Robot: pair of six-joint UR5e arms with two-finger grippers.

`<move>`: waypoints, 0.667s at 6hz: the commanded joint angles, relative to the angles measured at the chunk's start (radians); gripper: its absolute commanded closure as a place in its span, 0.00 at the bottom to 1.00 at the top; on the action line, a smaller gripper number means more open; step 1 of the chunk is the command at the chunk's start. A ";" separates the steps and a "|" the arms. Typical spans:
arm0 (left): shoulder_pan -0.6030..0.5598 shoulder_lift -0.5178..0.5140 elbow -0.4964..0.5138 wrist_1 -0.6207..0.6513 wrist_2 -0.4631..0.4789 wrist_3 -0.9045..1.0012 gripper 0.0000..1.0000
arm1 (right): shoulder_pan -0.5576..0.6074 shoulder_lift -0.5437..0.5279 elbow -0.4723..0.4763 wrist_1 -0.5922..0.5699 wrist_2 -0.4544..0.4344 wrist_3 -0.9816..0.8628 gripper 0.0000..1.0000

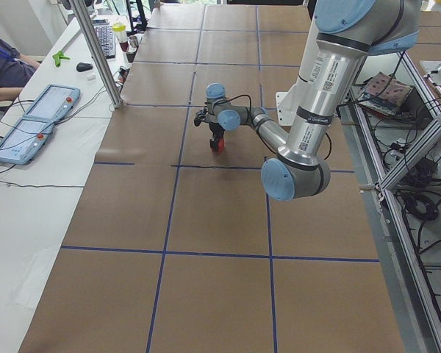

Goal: Form red blocks into L shape at center
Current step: 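Lower the left gripper and grasp the last red cube, then carry the cube with the left gripper beside the stacked pair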

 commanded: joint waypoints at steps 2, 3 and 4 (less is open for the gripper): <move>0.005 -0.089 0.000 0.017 0.001 -0.259 0.75 | 0.000 0.000 0.000 0.000 0.000 0.000 0.00; 0.005 -0.117 -0.003 0.019 0.004 -0.530 0.78 | 0.000 0.000 0.000 0.000 0.000 0.000 0.00; 0.006 -0.147 -0.006 0.019 0.041 -0.762 0.78 | 0.000 0.000 0.000 0.000 0.002 0.000 0.00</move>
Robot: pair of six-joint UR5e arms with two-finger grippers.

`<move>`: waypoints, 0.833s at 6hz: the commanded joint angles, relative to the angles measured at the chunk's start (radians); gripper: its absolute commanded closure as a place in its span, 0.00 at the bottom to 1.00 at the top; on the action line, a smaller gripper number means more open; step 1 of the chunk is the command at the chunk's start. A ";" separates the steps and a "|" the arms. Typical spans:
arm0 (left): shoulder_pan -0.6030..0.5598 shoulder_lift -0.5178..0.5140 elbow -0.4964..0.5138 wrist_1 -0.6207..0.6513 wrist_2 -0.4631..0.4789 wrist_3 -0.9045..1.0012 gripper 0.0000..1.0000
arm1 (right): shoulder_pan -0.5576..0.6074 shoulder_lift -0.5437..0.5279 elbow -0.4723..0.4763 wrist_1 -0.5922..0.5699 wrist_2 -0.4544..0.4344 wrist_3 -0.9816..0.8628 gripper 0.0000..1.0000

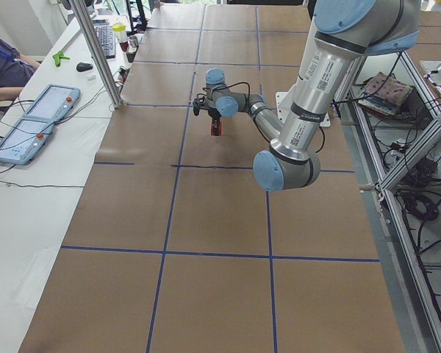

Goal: Form red blocks into L shape at center
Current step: 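Carry the cube with the left gripper beside the stacked pair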

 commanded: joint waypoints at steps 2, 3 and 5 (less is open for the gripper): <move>0.006 -0.098 -0.004 0.046 0.036 -0.643 0.78 | 0.000 0.000 0.000 0.000 0.000 -0.002 0.00; 0.008 -0.130 -0.013 0.135 0.035 -0.804 0.78 | 0.000 0.000 0.000 0.000 -0.002 -0.003 0.00; 0.011 -0.150 0.003 0.156 0.030 -1.288 0.77 | 0.000 -0.002 -0.002 0.000 -0.002 -0.003 0.00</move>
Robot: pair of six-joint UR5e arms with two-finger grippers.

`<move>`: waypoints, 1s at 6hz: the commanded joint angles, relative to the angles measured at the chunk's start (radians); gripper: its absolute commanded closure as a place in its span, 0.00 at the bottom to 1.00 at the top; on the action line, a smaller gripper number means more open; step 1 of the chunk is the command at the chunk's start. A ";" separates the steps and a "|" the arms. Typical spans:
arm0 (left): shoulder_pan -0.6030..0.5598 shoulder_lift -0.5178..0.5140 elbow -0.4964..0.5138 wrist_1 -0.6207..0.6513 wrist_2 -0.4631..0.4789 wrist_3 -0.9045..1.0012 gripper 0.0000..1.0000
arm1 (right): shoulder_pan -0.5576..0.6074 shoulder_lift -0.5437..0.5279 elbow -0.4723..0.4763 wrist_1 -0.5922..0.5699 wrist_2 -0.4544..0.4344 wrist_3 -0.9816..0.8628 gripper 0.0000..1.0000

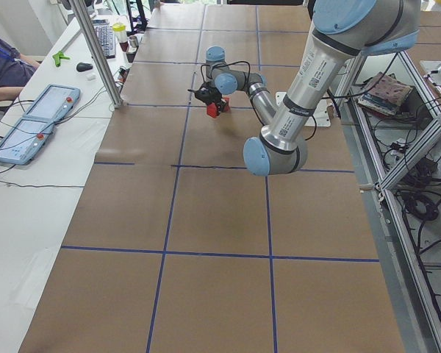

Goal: Form red blocks into L shape at center
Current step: 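Carry the cube with the left gripper beside the stacked pair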

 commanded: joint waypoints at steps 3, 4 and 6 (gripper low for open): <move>0.015 -0.122 0.190 -0.048 -0.003 -0.428 0.71 | 0.000 0.000 0.000 0.000 0.000 0.000 0.00; 0.041 -0.130 0.214 -0.067 0.001 -0.431 0.71 | 0.000 0.000 0.000 0.000 0.000 0.000 0.00; 0.064 -0.189 0.290 -0.070 0.004 -0.431 0.70 | 0.000 0.000 0.000 0.000 0.000 0.000 0.00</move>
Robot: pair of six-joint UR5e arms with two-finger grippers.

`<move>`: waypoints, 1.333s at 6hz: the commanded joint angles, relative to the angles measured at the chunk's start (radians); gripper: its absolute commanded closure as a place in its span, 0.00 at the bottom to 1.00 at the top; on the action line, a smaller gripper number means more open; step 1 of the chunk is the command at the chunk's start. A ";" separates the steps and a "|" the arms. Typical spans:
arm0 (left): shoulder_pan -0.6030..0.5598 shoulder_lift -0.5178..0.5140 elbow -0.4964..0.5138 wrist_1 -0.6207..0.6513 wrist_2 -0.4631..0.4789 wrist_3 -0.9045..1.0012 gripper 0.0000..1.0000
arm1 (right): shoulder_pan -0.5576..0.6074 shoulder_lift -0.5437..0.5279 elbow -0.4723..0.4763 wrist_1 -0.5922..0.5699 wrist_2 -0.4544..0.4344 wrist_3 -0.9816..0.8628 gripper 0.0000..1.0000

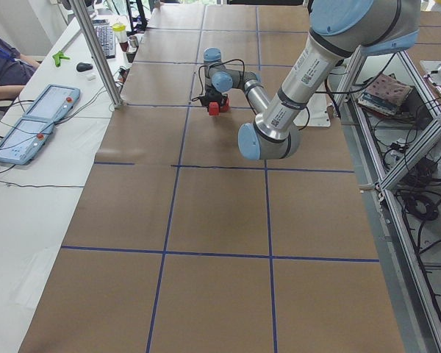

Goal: Form red blocks into L shape at center
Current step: 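Carry the cube with the left gripper beside the stacked pair, then set the cube down beside the far cube of the pair and release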

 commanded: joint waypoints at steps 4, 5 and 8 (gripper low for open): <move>0.016 -0.040 0.083 -0.048 0.020 0.007 0.69 | 0.000 0.000 -0.001 0.000 0.000 0.000 0.00; 0.016 -0.040 0.084 -0.049 0.025 0.008 0.69 | 0.000 0.000 -0.002 0.000 0.000 0.000 0.00; 0.017 -0.042 0.084 -0.051 0.023 0.008 0.68 | 0.000 0.000 -0.006 0.000 0.000 -0.001 0.00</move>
